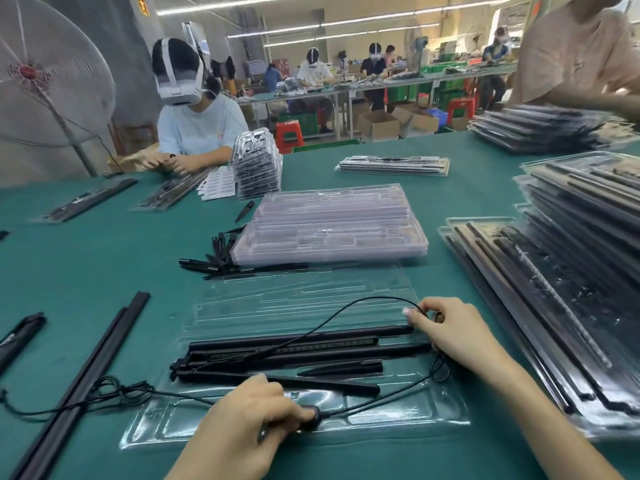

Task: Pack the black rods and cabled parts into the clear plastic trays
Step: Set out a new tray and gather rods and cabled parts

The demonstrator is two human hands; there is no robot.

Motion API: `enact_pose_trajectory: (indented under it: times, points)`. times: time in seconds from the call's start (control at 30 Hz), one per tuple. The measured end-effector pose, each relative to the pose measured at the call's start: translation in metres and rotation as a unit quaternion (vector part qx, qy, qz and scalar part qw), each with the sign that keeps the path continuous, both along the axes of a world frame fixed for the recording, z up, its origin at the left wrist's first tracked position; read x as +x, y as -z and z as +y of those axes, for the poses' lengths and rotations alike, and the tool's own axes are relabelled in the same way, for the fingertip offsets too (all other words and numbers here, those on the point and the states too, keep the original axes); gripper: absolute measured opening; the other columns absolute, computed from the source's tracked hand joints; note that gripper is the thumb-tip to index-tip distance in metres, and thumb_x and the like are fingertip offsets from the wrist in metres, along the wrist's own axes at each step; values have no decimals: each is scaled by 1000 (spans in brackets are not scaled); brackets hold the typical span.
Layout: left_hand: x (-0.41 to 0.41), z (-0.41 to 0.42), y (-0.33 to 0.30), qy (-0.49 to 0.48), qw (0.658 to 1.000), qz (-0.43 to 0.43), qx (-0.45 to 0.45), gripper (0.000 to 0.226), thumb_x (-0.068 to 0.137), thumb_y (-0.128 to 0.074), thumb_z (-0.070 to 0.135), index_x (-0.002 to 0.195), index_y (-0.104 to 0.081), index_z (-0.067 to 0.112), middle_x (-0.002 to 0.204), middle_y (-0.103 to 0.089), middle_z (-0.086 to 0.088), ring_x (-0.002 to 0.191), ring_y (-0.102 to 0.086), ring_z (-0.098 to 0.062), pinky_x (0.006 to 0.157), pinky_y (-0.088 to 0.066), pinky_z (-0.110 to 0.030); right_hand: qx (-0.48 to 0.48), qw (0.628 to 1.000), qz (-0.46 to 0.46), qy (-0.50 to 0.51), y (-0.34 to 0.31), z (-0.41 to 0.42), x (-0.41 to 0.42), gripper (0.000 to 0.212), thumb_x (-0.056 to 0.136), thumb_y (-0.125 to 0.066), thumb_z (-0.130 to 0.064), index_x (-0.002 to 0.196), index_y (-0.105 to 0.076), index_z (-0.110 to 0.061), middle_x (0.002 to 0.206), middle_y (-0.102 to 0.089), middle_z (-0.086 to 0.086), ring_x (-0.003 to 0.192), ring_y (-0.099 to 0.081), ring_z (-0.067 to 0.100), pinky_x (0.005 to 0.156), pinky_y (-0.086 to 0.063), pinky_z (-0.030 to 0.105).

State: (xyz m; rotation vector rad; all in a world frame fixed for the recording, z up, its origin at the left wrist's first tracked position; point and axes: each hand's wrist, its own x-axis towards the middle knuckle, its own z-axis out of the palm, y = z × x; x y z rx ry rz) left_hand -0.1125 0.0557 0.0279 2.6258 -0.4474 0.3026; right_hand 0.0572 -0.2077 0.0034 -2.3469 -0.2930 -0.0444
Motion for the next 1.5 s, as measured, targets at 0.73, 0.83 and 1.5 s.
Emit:
enact_pose_trajectory:
  times: [0.73, 0.83, 1.5]
  points:
    - [16, 6, -8, -97, 984, 46, -139, 39, 79, -76, 11, 89, -67, 48, 87, -68, 26, 91, -62, 4, 80, -42, -6, 165, 982, 86, -12, -17, -5, -4, 24, 79, -63, -54, 91, -62, -33, 51, -57, 0, 48, -52, 2, 52, -34, 22]
    - [34, 1, -10, -152, 985, -42, -76, 40, 91, -61, 28, 122, -46, 49, 125, -48, 35, 120, -40, 14, 103, -26, -9, 231, 966, 118, -14, -23, -9, -7, 29, 80, -67, -44, 105, -57, -32, 63, -52, 0, 56, -52, 7, 49, -36, 18]
    - [53, 1, 24, -2, 980, 112, 164, 47, 82, 3, 72, 128, 14, 74, 143, 30, 38, 133, 33, 8, 108, 27, -48, -98, 906, -363, -195, -24, -50, -65, 25, 92, -49, -25, 89, -74, -23, 141, -46, -1, 104, -54, 7, 82, -47, 34]
